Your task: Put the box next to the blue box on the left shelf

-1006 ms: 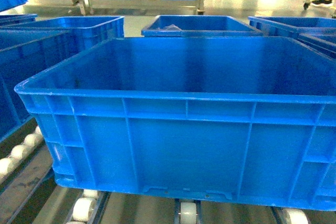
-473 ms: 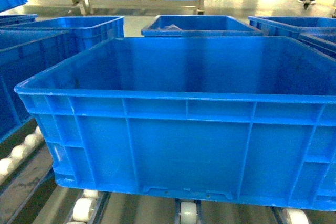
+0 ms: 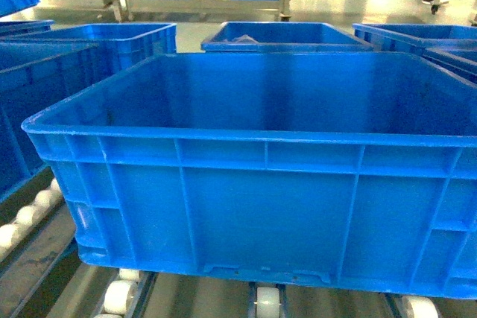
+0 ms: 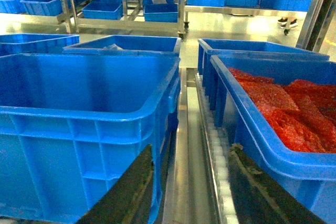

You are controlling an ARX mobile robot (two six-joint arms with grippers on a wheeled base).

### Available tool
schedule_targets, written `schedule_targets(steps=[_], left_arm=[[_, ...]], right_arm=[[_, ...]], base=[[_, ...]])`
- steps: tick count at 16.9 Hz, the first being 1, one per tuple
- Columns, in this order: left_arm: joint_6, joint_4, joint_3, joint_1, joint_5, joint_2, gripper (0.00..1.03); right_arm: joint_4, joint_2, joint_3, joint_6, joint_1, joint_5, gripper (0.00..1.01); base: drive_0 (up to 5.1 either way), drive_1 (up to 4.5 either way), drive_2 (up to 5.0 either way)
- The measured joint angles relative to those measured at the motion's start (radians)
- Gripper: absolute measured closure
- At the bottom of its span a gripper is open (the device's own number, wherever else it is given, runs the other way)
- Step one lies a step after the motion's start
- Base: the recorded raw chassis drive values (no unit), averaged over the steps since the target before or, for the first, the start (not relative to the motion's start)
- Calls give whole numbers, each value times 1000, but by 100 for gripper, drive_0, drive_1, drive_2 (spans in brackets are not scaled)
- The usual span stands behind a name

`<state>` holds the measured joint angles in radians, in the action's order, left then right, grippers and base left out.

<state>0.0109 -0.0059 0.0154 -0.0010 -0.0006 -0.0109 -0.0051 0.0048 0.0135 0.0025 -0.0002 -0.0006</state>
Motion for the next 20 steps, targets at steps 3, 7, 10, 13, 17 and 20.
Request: schedule_targets(steps=[3,7,10,13,17,20], left_arm=[[-1,0,0,0,0,0,5],[-1,0,0,0,0,0,5],[-1,0,0,0,0,0,5],[-1,0,0,0,0,0,5],[-1,0,0,0,0,0,5],[-1,0,0,0,0,0,5]], right_arm=[[0,0,0,0,0,0,3],[0,0,0,0,0,0,3],[0,0,0,0,0,0,3],[0,0,0,0,0,0,3],[0,0,0,0,0,0,3],[0,0,0,0,0,0,3]], base=[[0,0,0],[0,0,0],[0,0,0],[0,0,0],[0,0,0],[0,0,0]])
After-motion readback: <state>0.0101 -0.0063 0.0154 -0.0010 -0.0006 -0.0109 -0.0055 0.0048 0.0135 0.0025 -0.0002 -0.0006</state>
